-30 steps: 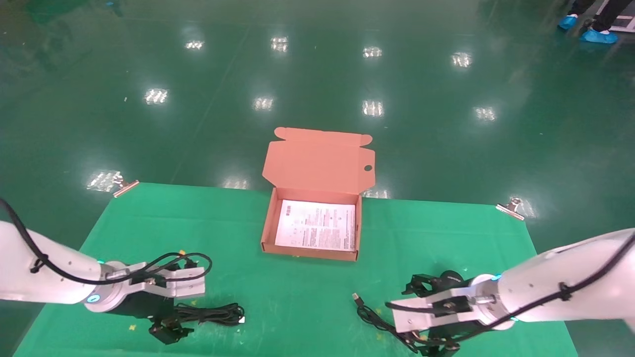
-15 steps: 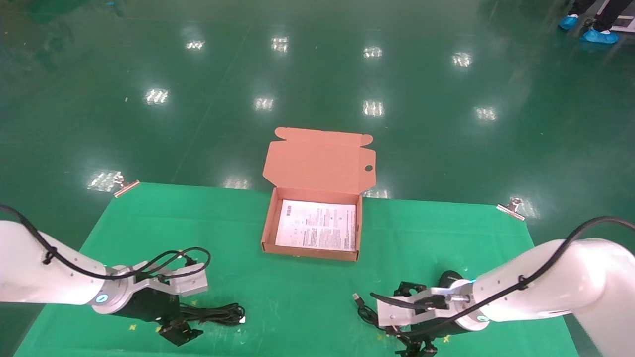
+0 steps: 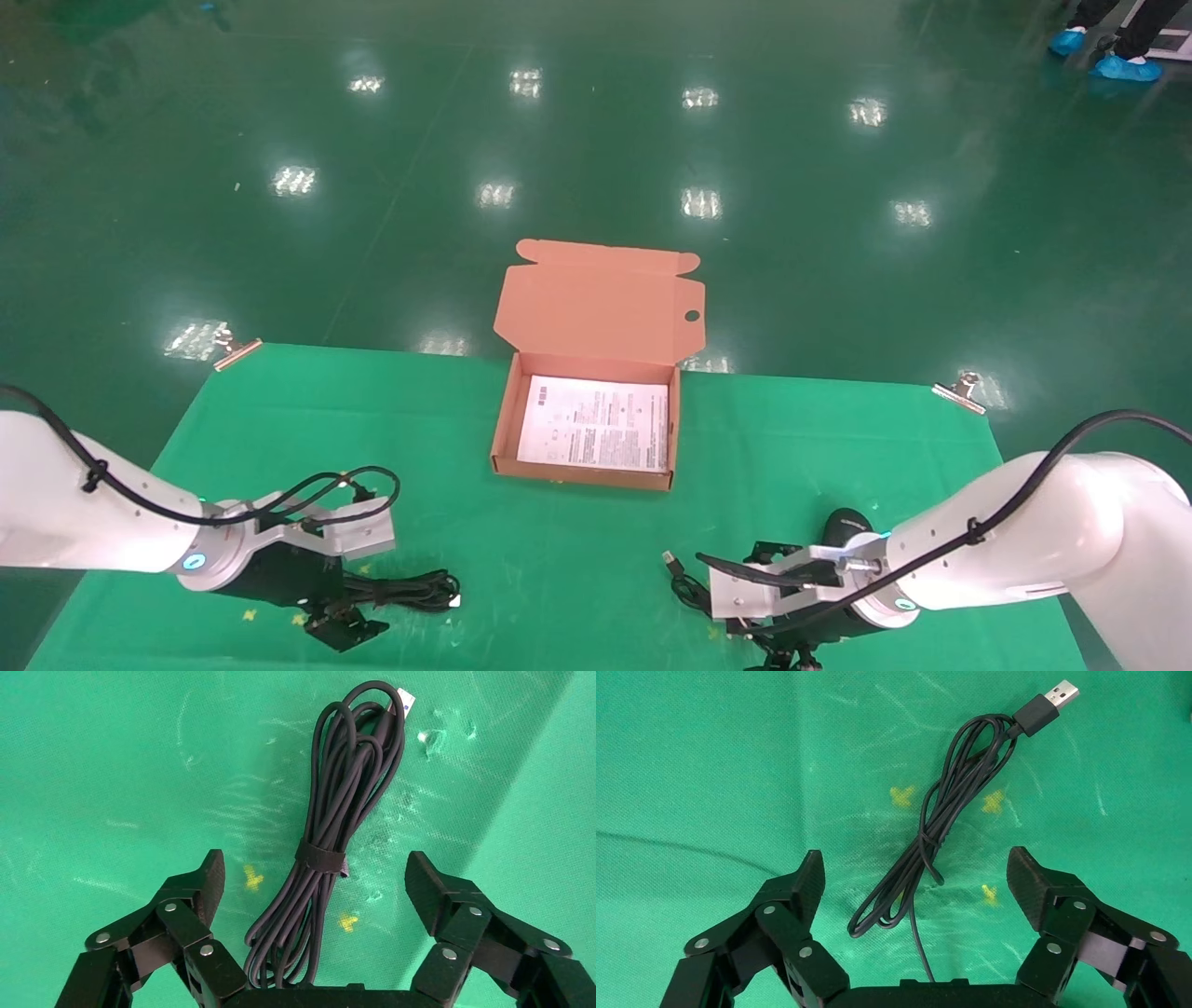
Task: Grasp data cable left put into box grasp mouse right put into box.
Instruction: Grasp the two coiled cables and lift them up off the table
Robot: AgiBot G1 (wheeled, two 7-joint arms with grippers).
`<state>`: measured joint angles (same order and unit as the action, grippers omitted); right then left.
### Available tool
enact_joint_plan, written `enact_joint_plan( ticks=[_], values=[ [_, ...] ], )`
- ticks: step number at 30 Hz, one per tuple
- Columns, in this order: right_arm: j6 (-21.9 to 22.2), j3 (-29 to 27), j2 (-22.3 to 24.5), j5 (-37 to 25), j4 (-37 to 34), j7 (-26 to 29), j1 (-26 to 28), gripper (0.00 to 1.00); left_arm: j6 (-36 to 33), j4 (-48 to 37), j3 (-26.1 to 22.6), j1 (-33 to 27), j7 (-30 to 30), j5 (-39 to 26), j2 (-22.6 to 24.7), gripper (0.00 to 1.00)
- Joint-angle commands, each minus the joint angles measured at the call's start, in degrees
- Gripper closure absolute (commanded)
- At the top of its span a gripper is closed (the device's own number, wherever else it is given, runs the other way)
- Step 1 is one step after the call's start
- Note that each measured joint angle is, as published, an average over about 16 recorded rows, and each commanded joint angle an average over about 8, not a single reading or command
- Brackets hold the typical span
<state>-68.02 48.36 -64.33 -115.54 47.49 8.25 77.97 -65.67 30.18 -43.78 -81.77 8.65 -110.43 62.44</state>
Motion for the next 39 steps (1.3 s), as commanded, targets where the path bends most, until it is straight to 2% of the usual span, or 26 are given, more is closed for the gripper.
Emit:
enact_joint_plan(
  ticks=[1, 39],
  values=[
    [-0.06, -0.03, 0.1, 0.05, 0.28, 0.02, 0.0, 1.0, -0.01, 0.28, 0.0, 0.02, 0.15, -0.01, -0.06, 1.0],
    [-0.26, -0.19, 0.43, 0.33, 1.23, 0.12, -0.04, 1.0, -0.01, 1.22, -0.06, 0.24, 0.61, -0.21, -0.28, 1.0]
  ],
)
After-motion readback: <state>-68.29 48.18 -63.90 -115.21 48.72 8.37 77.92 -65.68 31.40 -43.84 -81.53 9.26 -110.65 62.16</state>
